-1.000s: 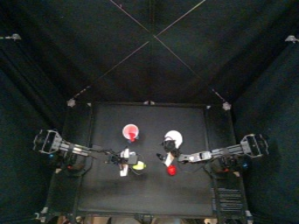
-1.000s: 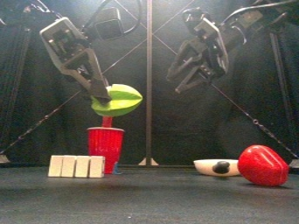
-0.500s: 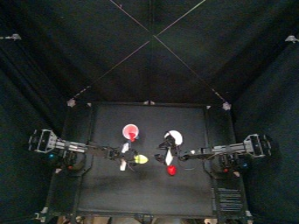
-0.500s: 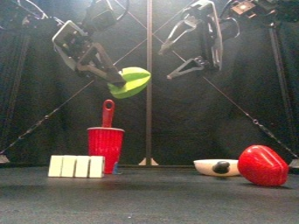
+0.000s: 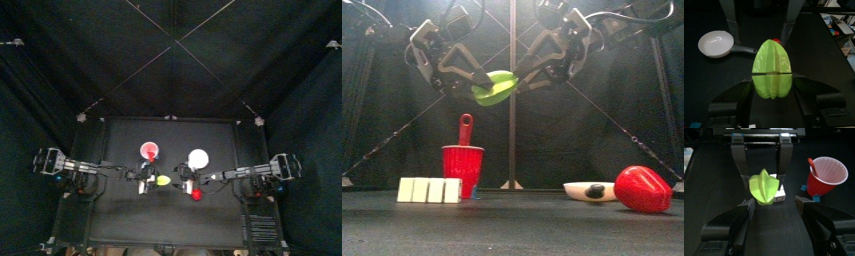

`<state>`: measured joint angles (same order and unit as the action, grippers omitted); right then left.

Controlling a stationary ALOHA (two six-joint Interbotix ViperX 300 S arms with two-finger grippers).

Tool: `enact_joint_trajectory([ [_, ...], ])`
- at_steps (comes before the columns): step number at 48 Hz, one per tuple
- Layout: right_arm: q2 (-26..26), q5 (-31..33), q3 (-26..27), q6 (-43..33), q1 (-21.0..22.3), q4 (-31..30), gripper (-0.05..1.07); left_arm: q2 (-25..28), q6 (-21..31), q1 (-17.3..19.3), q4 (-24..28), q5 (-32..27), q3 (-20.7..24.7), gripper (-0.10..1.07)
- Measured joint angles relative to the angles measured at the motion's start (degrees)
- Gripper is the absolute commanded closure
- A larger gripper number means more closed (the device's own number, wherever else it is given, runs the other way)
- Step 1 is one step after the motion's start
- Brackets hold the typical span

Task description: Hand over starfruit

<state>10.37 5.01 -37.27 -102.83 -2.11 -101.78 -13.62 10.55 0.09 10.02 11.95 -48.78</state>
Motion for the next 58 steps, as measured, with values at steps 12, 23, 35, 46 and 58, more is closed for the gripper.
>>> enact_joint_trajectory([
  [12, -2.29, 0.44, 2.2, 0.0, -0.7, -1.85, 0.06, 0.35, -0.18, 0.09, -0.44, 0.62, -0.09, 0.27],
  [23, -3.87, 1.14, 3.16, 0.0, -0.7, -2.02, 0.06, 0.44, -0.18, 0.09, -0.53, 2.29, -0.09, 0.27],
  [35, -4.13, 1.85, 3.34, 0.18, -0.7, -2.37, 0.06, 0.62, -0.18, 0.09, -0.53, 2.46, -0.09, 0.27],
  [46, -4.75, 1.85, 3.78, 0.26, -0.7, -2.55, 0.07, 1.32, -0.18, 0.09, -0.53, 2.72, -0.09, 0.27],
  [58, -5.19, 1.76, 4.04, 0.18, -0.88, -2.46, 0.08, 1.41, -0.09, 0.53, -0.53, 4.66, -0.09, 0.27],
])
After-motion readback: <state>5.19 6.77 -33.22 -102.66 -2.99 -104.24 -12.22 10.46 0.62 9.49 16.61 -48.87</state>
